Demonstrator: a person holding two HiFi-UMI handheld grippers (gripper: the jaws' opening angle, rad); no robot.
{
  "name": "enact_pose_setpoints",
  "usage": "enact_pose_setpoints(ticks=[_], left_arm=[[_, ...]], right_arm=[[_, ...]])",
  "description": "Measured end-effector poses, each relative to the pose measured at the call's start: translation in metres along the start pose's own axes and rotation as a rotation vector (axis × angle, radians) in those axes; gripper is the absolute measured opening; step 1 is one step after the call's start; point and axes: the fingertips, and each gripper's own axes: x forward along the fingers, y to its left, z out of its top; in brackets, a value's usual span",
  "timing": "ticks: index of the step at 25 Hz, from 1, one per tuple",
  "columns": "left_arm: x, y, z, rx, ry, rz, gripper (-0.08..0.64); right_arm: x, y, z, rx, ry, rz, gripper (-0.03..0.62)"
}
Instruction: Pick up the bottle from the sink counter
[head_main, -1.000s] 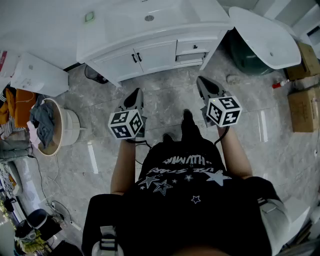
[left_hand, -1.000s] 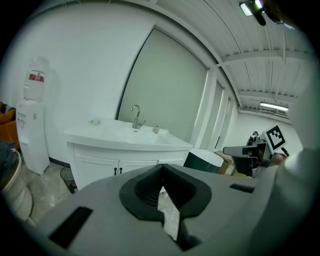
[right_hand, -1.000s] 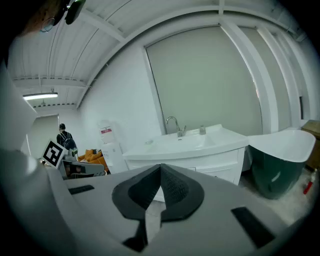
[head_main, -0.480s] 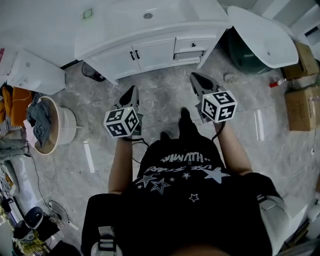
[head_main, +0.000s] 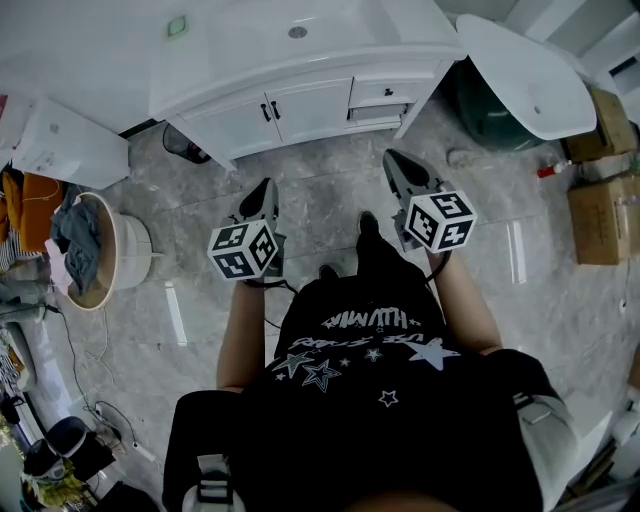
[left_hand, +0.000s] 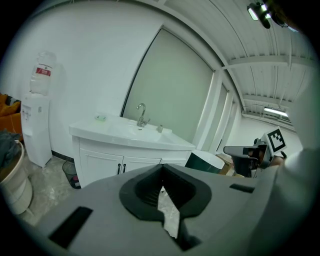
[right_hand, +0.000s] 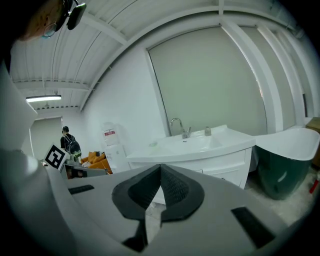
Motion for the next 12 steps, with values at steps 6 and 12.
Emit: enact_pose_setpoints(ticks=[6, 12], left_arm=[[0.025, 0.006, 0.012, 0.007, 0.01, 0.014, 0.008], [0.062, 0.018, 0.03, 0.007, 0.016, 0.059, 0.008]], right_arm=[[0.022, -0.033, 0.008, 0.023, -0.003, -0.025, 0.006], [0.071, -0.072, 0.027, 0.044, -0.014, -0.006, 0.006]])
